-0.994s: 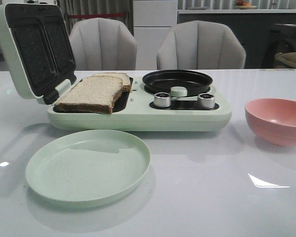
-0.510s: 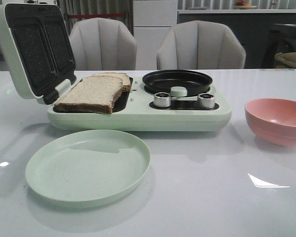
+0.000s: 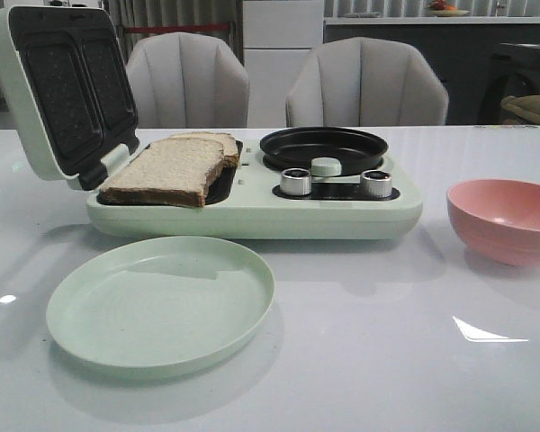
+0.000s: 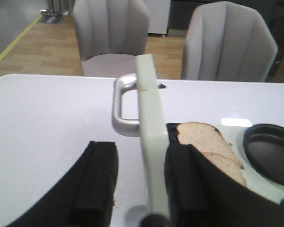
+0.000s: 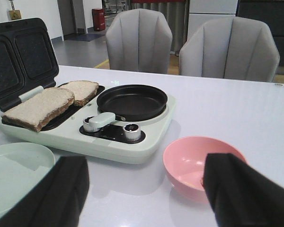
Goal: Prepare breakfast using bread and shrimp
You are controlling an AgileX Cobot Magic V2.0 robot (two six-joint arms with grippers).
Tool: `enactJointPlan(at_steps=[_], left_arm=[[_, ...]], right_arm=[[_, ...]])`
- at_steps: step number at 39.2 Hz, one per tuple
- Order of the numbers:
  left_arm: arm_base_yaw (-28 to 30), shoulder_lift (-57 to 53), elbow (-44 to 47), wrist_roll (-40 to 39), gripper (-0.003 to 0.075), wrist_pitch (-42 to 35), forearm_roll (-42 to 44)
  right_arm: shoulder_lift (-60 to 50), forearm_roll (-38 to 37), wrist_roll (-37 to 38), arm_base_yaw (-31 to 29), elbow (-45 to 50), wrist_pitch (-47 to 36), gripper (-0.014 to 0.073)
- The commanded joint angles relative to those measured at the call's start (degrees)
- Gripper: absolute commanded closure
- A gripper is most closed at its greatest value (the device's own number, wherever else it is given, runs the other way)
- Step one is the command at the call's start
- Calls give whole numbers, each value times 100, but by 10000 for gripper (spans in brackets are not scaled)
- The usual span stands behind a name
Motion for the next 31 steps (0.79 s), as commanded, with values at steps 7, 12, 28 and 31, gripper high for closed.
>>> enactJointPlan(at_steps=[7,12,28,31], left_arm=[[461,1128,-1143,-27,398,9,-495],[461,1576,-1449,-27,398,-16,-601],[616,2817,-2477,-27,409,18,-1457],[720,2986,-2589,-18,409,54,-1865]], right_arm=[[57,-17,-19,-26,-153,-508,-8],[57,-17,-19,-26,-153,-508,-8],[57,-17,-19,-26,-153,-508,-8],[57,-17,-19,-26,-153,-508,-8]])
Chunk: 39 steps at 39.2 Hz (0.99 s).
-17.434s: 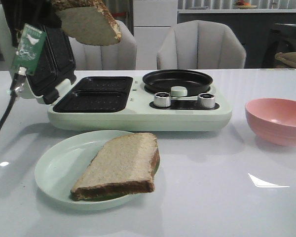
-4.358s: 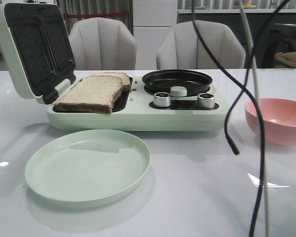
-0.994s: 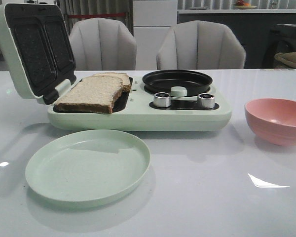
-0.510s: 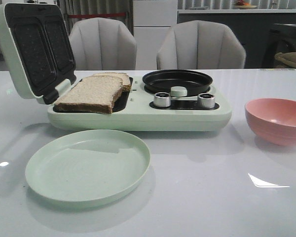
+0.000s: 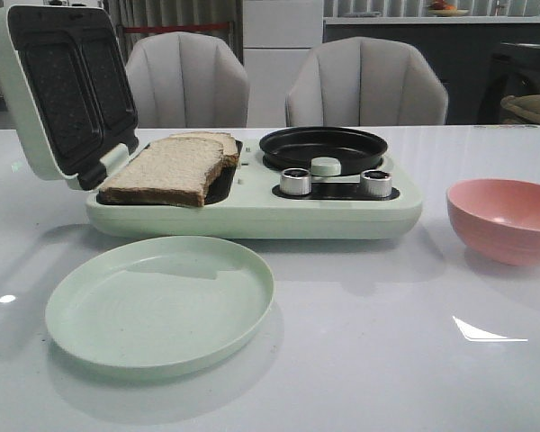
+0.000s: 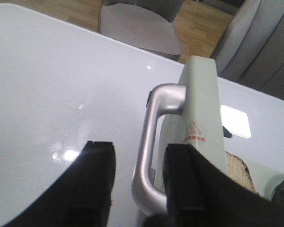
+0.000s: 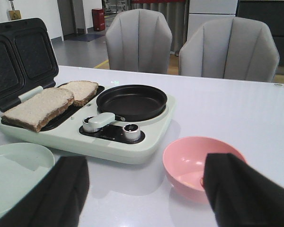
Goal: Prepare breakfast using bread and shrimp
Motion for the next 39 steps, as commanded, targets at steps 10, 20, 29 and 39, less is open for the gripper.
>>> enactJointPlan(at_steps=[10,20,29,39], left_arm=[[483,366,-503,959,409,162,-1987],[901,868,-722,2543,409,973,-4217],[926,1174,-724,3591,409,1463,-5404],[926,1432,-724,4360,409,1878,-6368]], right_arm=[[57,-17,-19,-26,-153,-496,-8],[57,-17,-19,-26,-153,-496,-8],[57,-17,-19,-26,-153,-496,-8],[57,-17,-19,-26,-153,-496,-8]])
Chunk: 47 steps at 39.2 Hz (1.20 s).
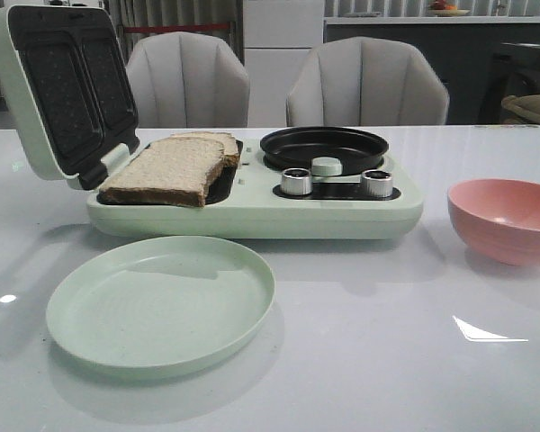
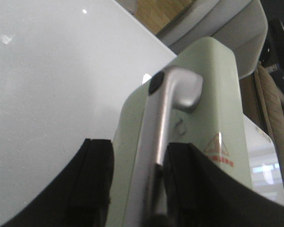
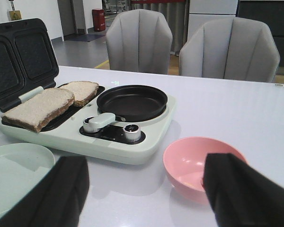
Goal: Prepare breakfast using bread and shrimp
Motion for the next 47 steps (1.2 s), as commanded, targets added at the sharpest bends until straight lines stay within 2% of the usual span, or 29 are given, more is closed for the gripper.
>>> enactJointPlan(at_steps=[1,4,9,18,28,34,42,47], left_arm=[[-26,-85,-170,404,409,377,-751],[-26,49,-170,796,409,728,-1204],[-60,189,-170,998,427,936,-1398],[-318,215,-170,1490,609,1138,-1866],[-974,215,-310,2011,605,1381,-2000],[-1513,215,-352,2209,605,1317,-1643],[-2203,391,-352,2173,594,1161,-329],[-2426,618,-352,2073,594,1161,-58]], right_arm=[[57,-17,-24,-26,-153,-494,-8],[57,-17,-24,-26,-153,-494,-8],[57,-17,-24,-26,-153,-494,-8],[57,-17,-24,-26,-153,-494,-8],[57,-17,-24,-26,-153,-494,-8],[57,-17,-24,-26,-153,-494,-8],[57,-17,-24,-26,-153,-494,-8],[57,-17,-24,-20,-154,-494,-8]])
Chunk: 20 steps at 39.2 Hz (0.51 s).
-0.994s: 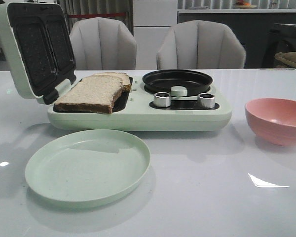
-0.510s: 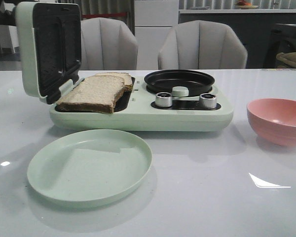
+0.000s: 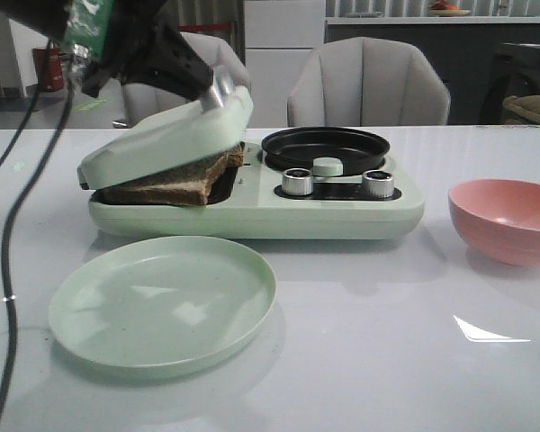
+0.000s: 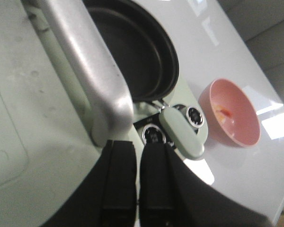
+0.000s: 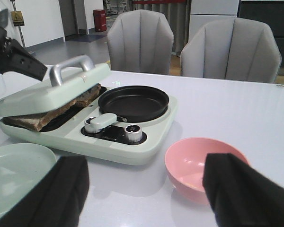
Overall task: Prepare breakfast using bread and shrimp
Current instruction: 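Push the sandwich maker lid down over the bread with the left gripper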
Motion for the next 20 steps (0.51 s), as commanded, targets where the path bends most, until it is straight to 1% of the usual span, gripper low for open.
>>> enactJointPlan(at_steps=[1,14,20], left_arm=[[-174,-106,-176,-102,594,65,-27],[-137,-102,-197,-119,595,153,48],[-47,-383,-197,-119,595,107,418]], right_arm=[[57,-17,-24,-20,-154,-484,-8],[57,-17,-24,-20,-154,-484,-8],[57,-17,-24,-20,-154,-484,-8]])
